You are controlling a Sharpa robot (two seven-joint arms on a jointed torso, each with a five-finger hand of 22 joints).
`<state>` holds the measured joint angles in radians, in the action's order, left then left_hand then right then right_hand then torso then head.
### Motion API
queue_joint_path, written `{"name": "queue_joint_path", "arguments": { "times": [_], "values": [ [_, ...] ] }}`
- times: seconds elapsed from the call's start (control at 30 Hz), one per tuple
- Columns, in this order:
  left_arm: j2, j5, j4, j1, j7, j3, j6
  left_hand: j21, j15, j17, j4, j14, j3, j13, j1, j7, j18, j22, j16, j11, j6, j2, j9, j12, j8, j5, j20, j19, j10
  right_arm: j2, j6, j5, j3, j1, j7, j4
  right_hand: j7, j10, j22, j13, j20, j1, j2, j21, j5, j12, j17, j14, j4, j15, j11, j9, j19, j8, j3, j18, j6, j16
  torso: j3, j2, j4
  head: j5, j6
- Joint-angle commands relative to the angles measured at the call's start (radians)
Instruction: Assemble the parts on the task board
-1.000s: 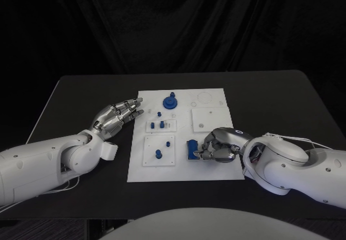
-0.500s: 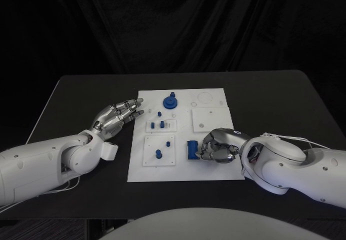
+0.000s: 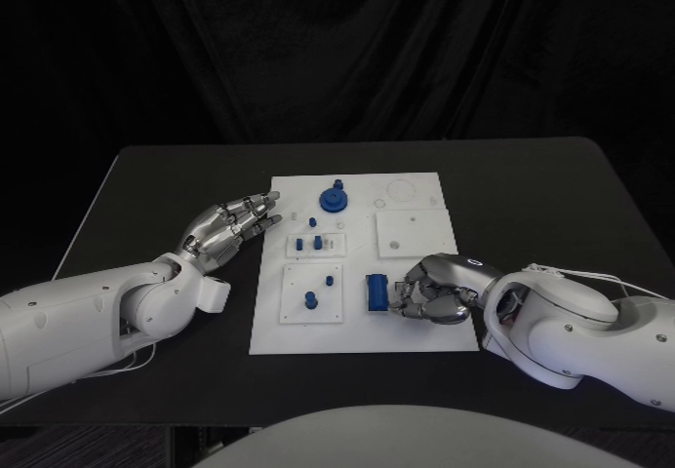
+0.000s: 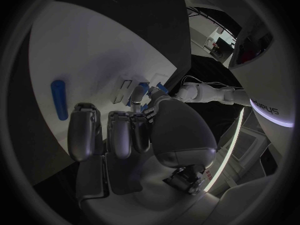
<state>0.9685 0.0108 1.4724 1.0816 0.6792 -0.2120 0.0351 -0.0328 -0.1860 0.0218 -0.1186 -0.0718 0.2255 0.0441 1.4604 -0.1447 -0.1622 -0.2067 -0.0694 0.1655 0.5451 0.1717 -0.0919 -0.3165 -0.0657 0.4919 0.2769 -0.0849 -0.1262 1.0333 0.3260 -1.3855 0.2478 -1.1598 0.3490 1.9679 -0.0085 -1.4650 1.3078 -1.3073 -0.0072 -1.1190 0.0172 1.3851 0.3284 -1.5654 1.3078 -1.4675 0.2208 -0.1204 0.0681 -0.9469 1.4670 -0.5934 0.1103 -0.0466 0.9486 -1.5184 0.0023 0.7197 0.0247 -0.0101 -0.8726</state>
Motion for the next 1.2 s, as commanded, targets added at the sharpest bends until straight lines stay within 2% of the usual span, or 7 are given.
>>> {"name": "queue_joint_path", "arguments": {
  "times": [0.03,0.33,0.37,0.47,0.73,0.93,1.2],
  "values": [
    [0.002,-0.001,0.004,-0.002,0.026,0.001,0.011,-0.004,-0.005,0.002,0.000,-0.004,0.009,0.001,-0.009,0.000,-0.001,0.000,-0.004,0.006,0.007,-0.001,-0.001,-0.007,-0.005,0.004,0.006,0.000,-0.001,0.041,0.062,-0.016,0.000,-0.014,0.012,0.031,0.005,-0.106,0.202,-0.264,-0.006,0.029,-0.001,0.001,-0.008,-0.005,0.134,-0.079,0.013,-0.005,0.002,0.000,0.034,0.007,-0.017,0.001,0.006,0.002,0.0001,0.000,-0.0002,0.004,0.000],
    [0.003,-0.001,0.006,-0.002,0.028,0.001,0.003,-0.005,-0.005,0.002,0.001,-0.005,0.014,0.002,-0.011,-0.001,-0.002,-0.002,-0.006,0.008,0.014,-0.003,-0.002,-0.012,-0.007,0.005,0.007,-0.002,-0.005,0.134,0.008,-0.064,0.000,-0.056,0.126,0.055,0.026,-0.106,0.201,-0.264,0.005,0.068,0.005,-0.004,0.014,-0.005,0.125,-0.078,0.064,0.009,-0.016,0.060,0.032,0.087,-0.059,0.000,-0.018,0.006,0.0007,-0.001,-0.0022,0.010,0.000],
    [0.003,-0.001,0.007,-0.002,0.028,0.001,0.003,-0.005,-0.005,0.002,0.001,-0.005,0.014,0.002,-0.011,-0.001,-0.002,-0.002,-0.006,0.008,0.014,-0.003,-0.002,-0.012,-0.007,0.005,0.007,-0.002,-0.005,0.140,0.000,-0.068,0.000,-0.058,0.133,0.051,0.027,-0.106,0.200,-0.264,0.007,0.063,0.005,-0.005,0.031,-0.005,0.124,-0.077,0.063,0.010,-0.017,0.067,0.032,0.093,-0.061,0.000,-0.014,0.006,0.0004,-0.002,-0.0027,0.010,0.000],
    [0.000,-0.001,0.005,-0.002,0.027,0.001,0.003,-0.005,-0.005,0.002,0.001,-0.006,0.015,0.002,-0.011,-0.001,-0.002,-0.002,-0.007,0.008,0.015,-0.004,-0.003,-0.014,-0.007,0.005,0.007,-0.003,-0.006,0.149,-0.022,-0.076,0.000,-0.060,0.145,0.039,0.028,-0.106,0.203,-0.264,0.009,0.036,0.013,0.001,0.150,-0.005,0.128,-0.078,0.057,0.012,-0.018,0.086,0.034,0.112,-0.058,0.001,-0.005,0.004,-0.0021,-0.003,-0.0009,0.014,0.000],
    [-0.007,-0.001,-0.001,-0.002,0.028,0.001,0.006,-0.005,-0.005,0.002,0.001,-0.006,0.016,0.002,-0.011,-0.001,-0.002,-0.001,-0.007,0.009,0.015,-0.004,-0.003,-0.014,-0.007,0.005,0.007,-0.003,-0.006,0.154,-0.047,-0.129,0.001,-0.059,0.176,0.010,0.028,-0.106,0.204,-0.264,0.010,0.035,0.019,0.006,0.188,-0.005,0.132,-0.079,0.063,0.012,-0.019,0.094,0.036,0.119,-0.061,0.002,0.000,0.002,-0.0039,-0.003,-0.0010,0.024,0.000],
    [-0.012,-0.001,-0.004,-0.002,0.027,0.001,0.008,-0.005,-0.005,0.002,0.001,-0.006,0.017,0.002,-0.012,-0.002,-0.002,-0.001,-0.007,0.010,0.015,-0.004,-0.003,-0.014,-0.007,0.005,0.007,-0.003,-0.007,0.156,-0.050,-0.163,0.001,-0.044,0.193,0.000,0.028,-0.106,0.202,-0.264,0.011,0.027,0.024,-0.002,0.260,-0.005,0.122,-0.077,0.065,0.012,-0.018,0.101,0.033,0.126,-0.056,0.000,0.001,0.007,0.0000,0.000,0.0022,0.033,0.000],
    [-0.013,-0.001,-0.008,-0.002,0.025,0.001,0.011,-0.005,-0.005,0.002,0.001,-0.006,0.017,0.002,-0.012,-0.002,-0.002,-0.001,-0.007,0.010,0.015,-0.004,-0.003,-0.014,-0.007,0.005,0.007,-0.003,-0.007,0.151,-0.058,-0.185,0.001,-0.027,0.210,-0.004,0.029,-0.106,0.201,-0.264,0.011,0.029,0.025,-0.004,0.263,-0.005,0.118,-0.076,0.066,0.012,-0.019,0.102,0.031,0.127,-0.057,0.000,0.001,0.009,0.0013,0.003,0.0013,0.032,0.000]
  ]
}}
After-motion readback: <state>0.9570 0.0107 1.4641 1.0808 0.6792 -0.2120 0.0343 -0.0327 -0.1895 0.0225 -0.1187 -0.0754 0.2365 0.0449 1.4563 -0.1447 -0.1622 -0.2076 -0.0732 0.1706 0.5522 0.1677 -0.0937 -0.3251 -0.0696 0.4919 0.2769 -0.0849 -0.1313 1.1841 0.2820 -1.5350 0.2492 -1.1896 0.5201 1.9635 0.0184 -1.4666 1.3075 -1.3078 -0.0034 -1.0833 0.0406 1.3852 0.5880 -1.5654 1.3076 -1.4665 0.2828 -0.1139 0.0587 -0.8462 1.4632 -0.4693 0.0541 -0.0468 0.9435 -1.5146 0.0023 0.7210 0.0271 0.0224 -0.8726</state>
